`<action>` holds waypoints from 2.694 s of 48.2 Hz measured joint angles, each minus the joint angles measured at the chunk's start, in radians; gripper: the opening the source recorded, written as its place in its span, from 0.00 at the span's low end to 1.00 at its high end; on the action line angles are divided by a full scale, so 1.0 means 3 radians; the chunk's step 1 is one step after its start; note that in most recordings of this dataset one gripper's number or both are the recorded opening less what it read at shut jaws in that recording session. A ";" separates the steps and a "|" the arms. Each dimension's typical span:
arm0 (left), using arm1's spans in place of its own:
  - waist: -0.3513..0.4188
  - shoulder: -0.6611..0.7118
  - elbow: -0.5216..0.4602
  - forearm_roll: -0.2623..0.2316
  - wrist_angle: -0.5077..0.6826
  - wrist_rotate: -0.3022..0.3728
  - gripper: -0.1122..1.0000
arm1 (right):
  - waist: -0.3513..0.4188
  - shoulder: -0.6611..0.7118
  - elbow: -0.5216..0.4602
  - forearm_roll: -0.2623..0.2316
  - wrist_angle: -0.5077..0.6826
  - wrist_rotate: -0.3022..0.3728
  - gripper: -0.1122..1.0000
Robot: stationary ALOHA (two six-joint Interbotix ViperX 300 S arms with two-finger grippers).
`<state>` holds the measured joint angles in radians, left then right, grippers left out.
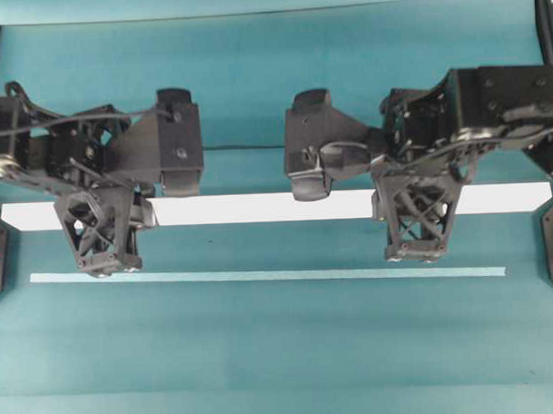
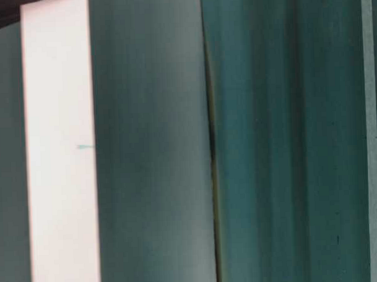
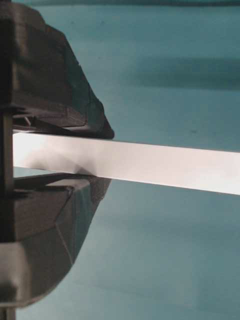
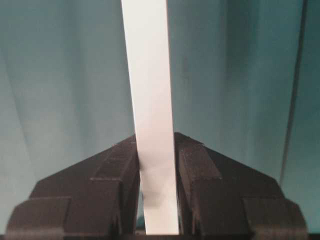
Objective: Lift a wooden board with both hands.
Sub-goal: 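Hold the board raised with both grippers, then lower the board with both grippers back onto the table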
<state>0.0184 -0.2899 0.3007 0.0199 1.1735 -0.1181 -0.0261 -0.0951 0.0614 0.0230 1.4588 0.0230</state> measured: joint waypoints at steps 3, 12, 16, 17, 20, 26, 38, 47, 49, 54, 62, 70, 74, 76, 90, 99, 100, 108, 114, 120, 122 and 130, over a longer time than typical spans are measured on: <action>0.0000 -0.0010 -0.0061 0.0000 0.0082 0.0000 0.26 | 0.0000 0.0000 -0.0072 0.0000 0.0051 0.0000 0.29; 0.0000 -0.0015 -0.0271 0.0000 0.0327 0.0000 0.26 | 0.0000 0.0005 -0.0307 0.0000 0.0266 0.0000 0.29; 0.0000 -0.0015 -0.0348 0.0000 0.0394 0.0000 0.26 | 0.0000 0.0010 -0.0399 -0.0005 0.0373 0.0000 0.29; 0.0005 -0.0015 -0.0363 0.0000 0.0404 0.0000 0.26 | 0.0005 0.0015 -0.0419 0.0000 0.0399 0.0000 0.29; 0.0000 -0.0015 -0.0409 0.0000 0.0450 -0.0005 0.26 | 0.0005 0.0020 -0.0486 -0.0005 0.0440 0.0000 0.29; 0.0005 -0.0015 -0.0522 0.0000 0.0573 0.0005 0.26 | 0.0010 0.0020 -0.0568 -0.0005 0.0470 0.0000 0.29; 0.0020 -0.0015 -0.0808 0.0000 0.0839 0.0010 0.26 | 0.0015 0.0020 -0.0695 -0.0005 0.0516 0.0000 0.29; 0.0020 -0.0010 -0.0931 0.0000 0.0931 0.0010 0.26 | 0.0010 0.0020 -0.0793 -0.0005 0.0552 0.0000 0.29; 0.0020 -0.0010 -0.0951 -0.0005 0.0956 0.0010 0.26 | 0.0015 0.0015 -0.0823 -0.0005 0.0557 0.0000 0.29; 0.0020 0.0010 -0.1023 -0.0005 0.1033 0.0010 0.26 | 0.0015 0.0020 -0.0874 -0.0005 0.0583 0.0000 0.29; 0.0020 0.0066 -0.1171 -0.0005 0.1156 0.0005 0.26 | 0.0015 0.0015 -0.0977 -0.0005 0.0598 0.0005 0.29; 0.0026 0.0118 -0.1263 0.0000 0.1207 0.0010 0.26 | 0.0015 0.0005 -0.1007 -0.0005 0.0614 0.0010 0.29; 0.0020 0.0123 -0.1278 -0.0005 0.1207 0.0010 0.26 | 0.0015 0.0005 -0.1007 -0.0005 0.0614 0.0005 0.29; 0.0026 0.0123 -0.1278 0.0000 0.1207 0.0005 0.26 | 0.0010 0.0005 -0.1007 -0.0005 0.0619 0.0010 0.29; 0.0026 0.0123 -0.1283 -0.0005 0.1212 0.0010 0.26 | 0.0010 0.0005 -0.0997 -0.0005 0.0614 0.0010 0.29; 0.0026 0.0138 -0.1191 0.0000 0.1176 0.0010 0.26 | 0.0015 -0.0015 -0.0813 -0.0036 0.0573 0.0010 0.29; 0.0020 0.0138 -0.1156 -0.0005 0.1166 0.0010 0.26 | 0.0010 -0.0010 -0.0772 -0.0041 0.0562 0.0010 0.29; 0.0026 0.0138 -0.0900 0.0000 0.1002 0.0010 0.26 | 0.0010 -0.0005 -0.0470 -0.0046 0.0424 0.0010 0.29; 0.0026 0.0138 -0.0639 0.0000 0.0818 0.0010 0.26 | 0.0005 -0.0010 -0.0312 -0.0046 0.0307 0.0010 0.29; 0.0026 0.0138 -0.0348 0.0000 0.0583 0.0000 0.26 | 0.0005 -0.0010 -0.0112 -0.0051 0.0143 0.0010 0.29; 0.0031 0.0138 -0.0276 0.0000 0.0522 0.0000 0.26 | 0.0005 -0.0010 -0.0031 -0.0051 0.0061 0.0010 0.29; 0.0031 0.0143 -0.0036 0.0000 0.0348 0.0000 0.26 | 0.0000 -0.0010 0.0317 -0.0051 -0.0271 0.0010 0.29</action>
<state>0.0276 -0.2470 0.2899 0.0199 1.2778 -0.1181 -0.0261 -0.0982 0.1565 0.0077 1.3775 0.0261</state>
